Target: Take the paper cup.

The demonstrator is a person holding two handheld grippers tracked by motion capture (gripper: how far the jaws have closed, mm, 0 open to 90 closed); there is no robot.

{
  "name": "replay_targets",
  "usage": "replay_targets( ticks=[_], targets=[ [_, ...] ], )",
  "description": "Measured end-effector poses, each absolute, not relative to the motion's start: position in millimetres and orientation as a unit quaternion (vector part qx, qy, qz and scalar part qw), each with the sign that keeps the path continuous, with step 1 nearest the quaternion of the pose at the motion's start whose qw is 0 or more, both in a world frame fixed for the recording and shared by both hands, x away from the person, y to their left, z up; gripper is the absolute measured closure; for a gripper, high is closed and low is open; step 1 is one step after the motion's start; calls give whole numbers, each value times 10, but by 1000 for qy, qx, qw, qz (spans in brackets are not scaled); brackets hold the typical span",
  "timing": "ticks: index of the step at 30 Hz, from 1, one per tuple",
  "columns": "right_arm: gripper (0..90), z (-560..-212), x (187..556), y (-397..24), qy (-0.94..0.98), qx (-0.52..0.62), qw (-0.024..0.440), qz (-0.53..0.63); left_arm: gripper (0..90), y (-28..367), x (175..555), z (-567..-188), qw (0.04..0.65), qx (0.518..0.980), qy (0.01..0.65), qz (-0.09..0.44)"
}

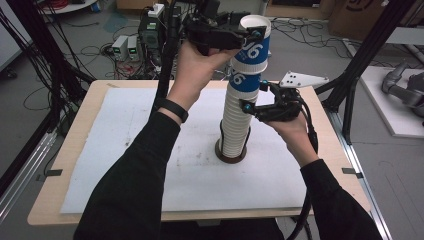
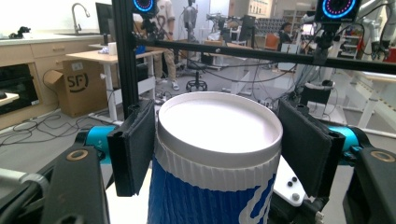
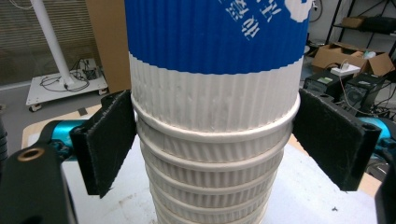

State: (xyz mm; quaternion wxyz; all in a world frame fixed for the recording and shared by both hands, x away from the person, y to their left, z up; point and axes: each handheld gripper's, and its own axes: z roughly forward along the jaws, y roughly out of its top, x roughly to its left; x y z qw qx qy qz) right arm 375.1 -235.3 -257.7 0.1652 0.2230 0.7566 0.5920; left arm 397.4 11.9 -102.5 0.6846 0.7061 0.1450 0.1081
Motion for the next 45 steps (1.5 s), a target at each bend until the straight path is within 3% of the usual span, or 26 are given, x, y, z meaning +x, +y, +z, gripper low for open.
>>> replay_targets(
  ticks=[14, 27, 45],
  targets=[
    [146, -2576, 3748, -2352, 757, 224, 165, 591, 304, 344, 3868, -878, 715, 675, 141, 114],
    [147, -2577, 3746, -2351, 756, 224, 166, 592, 304, 610, 3624, -825, 704, 686, 129, 131],
    [147, -2581, 3734, -2353, 756, 226, 167, 591, 304, 911, 3243, -1286, 688, 704, 129, 122]
  ],
)
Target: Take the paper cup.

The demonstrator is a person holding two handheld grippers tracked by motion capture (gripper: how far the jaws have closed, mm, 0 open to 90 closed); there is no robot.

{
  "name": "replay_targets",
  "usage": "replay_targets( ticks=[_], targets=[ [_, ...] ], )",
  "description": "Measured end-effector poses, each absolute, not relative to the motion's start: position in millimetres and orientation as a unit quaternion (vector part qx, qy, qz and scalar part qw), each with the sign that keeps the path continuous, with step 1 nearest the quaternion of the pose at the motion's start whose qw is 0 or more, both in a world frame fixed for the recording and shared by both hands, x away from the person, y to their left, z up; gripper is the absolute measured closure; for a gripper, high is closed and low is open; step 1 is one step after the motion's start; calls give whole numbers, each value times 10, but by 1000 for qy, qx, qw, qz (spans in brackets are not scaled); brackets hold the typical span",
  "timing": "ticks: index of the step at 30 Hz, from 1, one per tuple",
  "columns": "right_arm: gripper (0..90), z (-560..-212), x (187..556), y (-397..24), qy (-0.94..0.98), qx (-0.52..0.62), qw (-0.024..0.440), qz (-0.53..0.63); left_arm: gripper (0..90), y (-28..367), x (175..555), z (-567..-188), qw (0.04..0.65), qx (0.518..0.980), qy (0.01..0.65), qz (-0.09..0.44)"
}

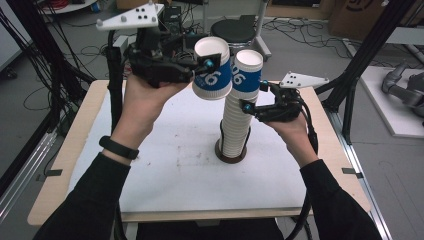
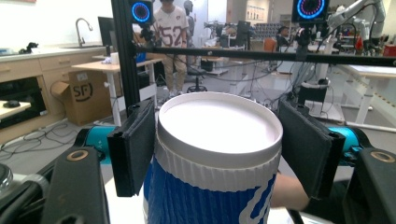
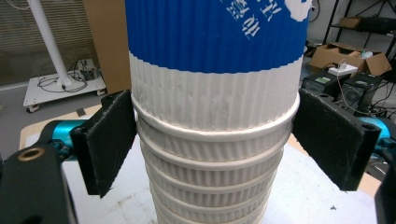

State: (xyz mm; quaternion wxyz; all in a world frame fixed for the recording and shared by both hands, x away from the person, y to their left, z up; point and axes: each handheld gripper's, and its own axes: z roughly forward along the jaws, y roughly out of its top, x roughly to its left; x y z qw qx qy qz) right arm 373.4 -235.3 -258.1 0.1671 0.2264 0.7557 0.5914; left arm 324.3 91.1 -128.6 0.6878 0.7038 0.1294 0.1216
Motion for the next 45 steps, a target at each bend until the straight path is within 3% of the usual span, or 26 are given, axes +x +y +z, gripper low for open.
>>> replay_targets(
  ticks=[16, 33, 45],
  targets=[
    [148, -2586, 3731, -2355, 755, 226, 169, 592, 304, 1036, 2990, -2192, 653, 736, 144, 101],
    [150, -2586, 3717, -2357, 755, 228, 170, 591, 304, 1205, 2770, -3019, 643, 741, 174, 78],
    [151, -2586, 3716, -2355, 755, 229, 171, 590, 304, 1276, 2743, -3365, 640, 742, 189, 71]
  ],
)
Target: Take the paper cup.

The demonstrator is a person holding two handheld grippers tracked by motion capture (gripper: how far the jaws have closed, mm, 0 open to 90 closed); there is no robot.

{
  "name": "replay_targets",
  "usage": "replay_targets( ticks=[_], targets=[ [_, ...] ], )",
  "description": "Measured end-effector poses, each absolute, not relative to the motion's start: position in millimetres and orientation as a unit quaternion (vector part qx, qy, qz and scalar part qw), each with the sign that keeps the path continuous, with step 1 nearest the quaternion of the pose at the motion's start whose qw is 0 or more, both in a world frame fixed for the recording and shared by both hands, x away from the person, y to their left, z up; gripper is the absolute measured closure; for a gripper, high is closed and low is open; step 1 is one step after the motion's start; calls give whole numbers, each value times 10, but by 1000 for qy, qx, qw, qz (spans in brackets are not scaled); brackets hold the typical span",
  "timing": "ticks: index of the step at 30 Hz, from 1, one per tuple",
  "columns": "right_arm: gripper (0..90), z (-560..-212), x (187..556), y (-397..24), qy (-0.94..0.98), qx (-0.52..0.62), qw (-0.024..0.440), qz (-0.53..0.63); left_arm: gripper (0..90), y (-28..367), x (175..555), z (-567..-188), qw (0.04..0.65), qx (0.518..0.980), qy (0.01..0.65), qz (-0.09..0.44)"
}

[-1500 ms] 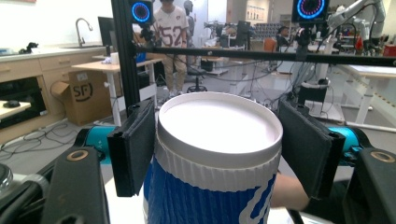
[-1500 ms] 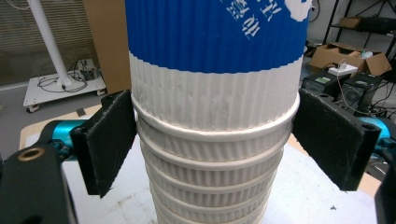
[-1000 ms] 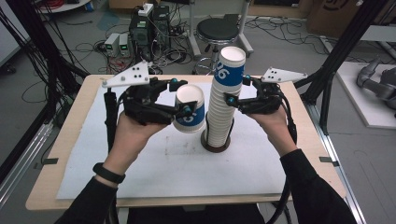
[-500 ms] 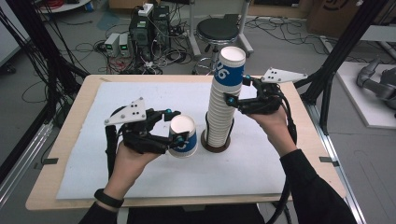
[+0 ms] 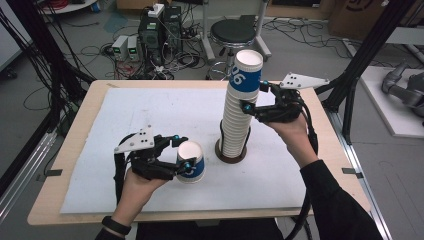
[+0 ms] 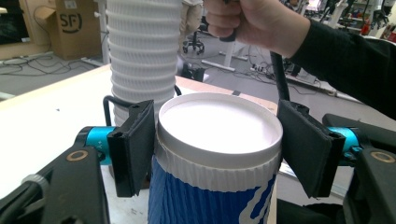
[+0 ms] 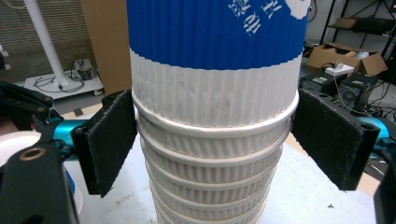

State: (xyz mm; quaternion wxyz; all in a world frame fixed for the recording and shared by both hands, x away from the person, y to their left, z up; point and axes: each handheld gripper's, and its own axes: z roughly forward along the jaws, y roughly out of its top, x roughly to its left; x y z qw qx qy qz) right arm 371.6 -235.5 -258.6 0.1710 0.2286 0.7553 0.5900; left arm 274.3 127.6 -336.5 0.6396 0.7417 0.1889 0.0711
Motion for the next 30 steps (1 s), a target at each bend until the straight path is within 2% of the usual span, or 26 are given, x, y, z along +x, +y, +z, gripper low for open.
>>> replay_targets(
  ticks=[15, 30],
  targets=[
    [149, -2553, 3665, -2406, 752, 227, 170, 596, 303, 1259, 2776, -3470, 636, 744, 194, 62],
    [150, -2601, 3445, -2616, 742, 228, 179, 604, 303, 1313, 2815, -3521, 634, 744, 200, 63]
  ],
)
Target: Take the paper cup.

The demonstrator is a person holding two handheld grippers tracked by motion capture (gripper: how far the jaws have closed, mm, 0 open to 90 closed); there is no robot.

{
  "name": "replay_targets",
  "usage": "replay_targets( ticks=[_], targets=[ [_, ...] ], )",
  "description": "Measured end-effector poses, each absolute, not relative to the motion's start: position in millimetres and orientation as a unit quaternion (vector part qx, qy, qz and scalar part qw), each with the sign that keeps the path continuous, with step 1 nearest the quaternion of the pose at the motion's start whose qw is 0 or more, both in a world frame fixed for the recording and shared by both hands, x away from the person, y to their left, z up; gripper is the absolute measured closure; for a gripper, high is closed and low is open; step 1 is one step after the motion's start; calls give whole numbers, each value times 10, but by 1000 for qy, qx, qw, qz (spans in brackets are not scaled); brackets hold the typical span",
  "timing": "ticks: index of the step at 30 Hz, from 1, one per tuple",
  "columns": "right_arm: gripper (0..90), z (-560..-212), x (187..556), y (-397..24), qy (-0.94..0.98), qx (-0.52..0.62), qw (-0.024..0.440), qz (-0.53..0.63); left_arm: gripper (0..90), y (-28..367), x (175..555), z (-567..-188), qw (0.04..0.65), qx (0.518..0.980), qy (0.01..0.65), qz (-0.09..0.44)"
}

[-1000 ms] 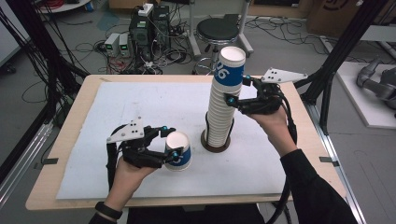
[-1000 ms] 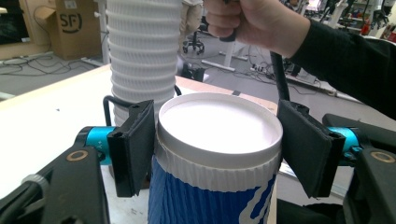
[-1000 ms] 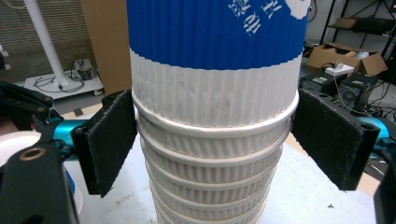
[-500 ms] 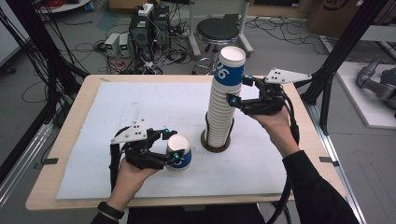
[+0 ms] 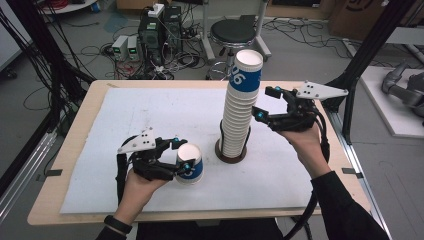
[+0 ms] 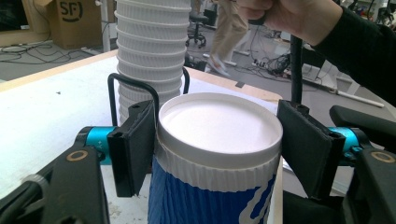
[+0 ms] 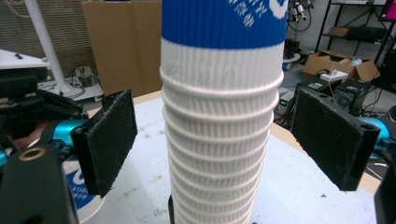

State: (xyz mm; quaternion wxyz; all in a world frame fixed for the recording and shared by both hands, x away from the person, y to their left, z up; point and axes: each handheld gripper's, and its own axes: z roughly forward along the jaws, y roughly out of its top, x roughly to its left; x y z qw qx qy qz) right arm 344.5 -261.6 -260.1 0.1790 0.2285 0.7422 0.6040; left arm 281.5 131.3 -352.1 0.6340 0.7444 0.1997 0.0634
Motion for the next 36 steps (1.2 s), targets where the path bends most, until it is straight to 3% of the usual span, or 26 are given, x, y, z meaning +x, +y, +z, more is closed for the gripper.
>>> replay_targets(
  ticks=[36],
  targets=[
    [150, -3500, 3000, -2923, 741, 260, 150, 601, 303, 1353, 2859, -3568, 634, 744, 202, 64]
  ],
)
